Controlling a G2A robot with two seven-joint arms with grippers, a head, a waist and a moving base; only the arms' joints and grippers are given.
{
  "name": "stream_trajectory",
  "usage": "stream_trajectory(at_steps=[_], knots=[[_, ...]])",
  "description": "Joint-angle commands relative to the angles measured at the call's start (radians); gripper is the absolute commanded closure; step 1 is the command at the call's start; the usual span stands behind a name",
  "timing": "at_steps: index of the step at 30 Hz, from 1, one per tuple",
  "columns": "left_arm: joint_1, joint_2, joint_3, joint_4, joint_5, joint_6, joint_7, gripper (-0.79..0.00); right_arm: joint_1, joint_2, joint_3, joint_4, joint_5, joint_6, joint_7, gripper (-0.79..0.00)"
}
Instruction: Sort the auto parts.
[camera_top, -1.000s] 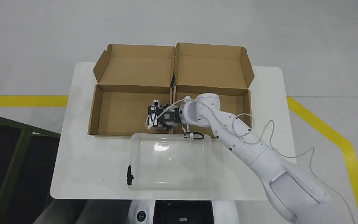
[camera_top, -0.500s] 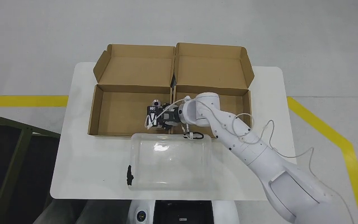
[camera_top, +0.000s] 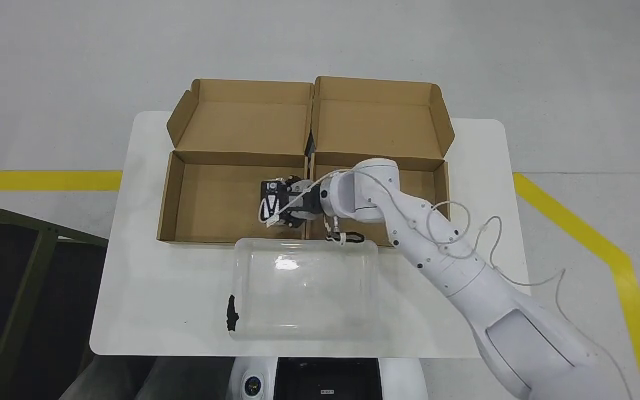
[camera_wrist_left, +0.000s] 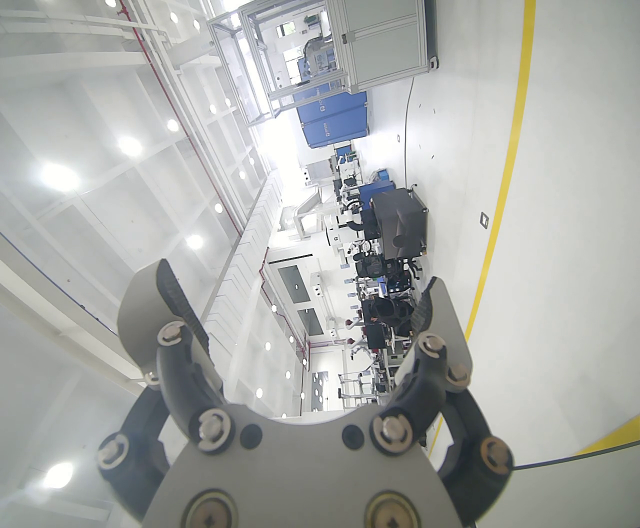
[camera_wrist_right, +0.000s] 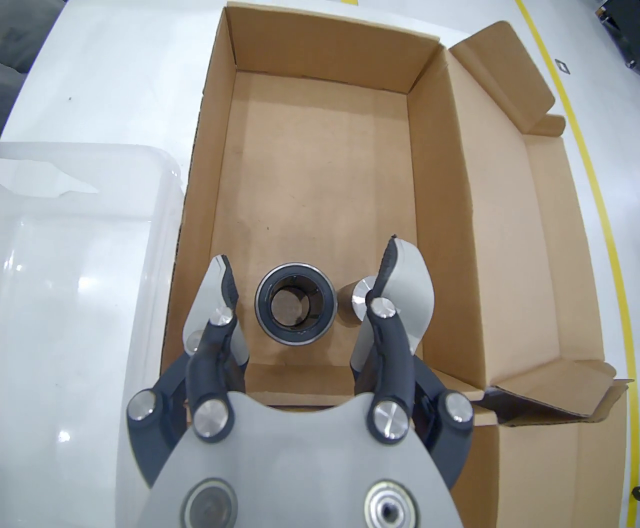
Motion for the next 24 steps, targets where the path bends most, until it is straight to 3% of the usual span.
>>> stream_trajectory(at_steps=[1,8,24], knots=[[0.0,0.0,0.0,0.0,0.0,0.0,0.0,-0.785,-0.004,0.005,0.017,-0.028,0.006,-0.004,0.002,-0.529],[0.0,0.0,0.0,0.0,0.0,0.0,0.0,-0.785,-0.042,0.029,0.093,-0.146,0.036,-0.019,0.012,-0.548],[0.0,0.0,0.0,0.0,0.0,0.0,0.0,-0.785,-0.254,0.107,0.325,-0.441,0.073,-0.05,0.059,-0.597]])
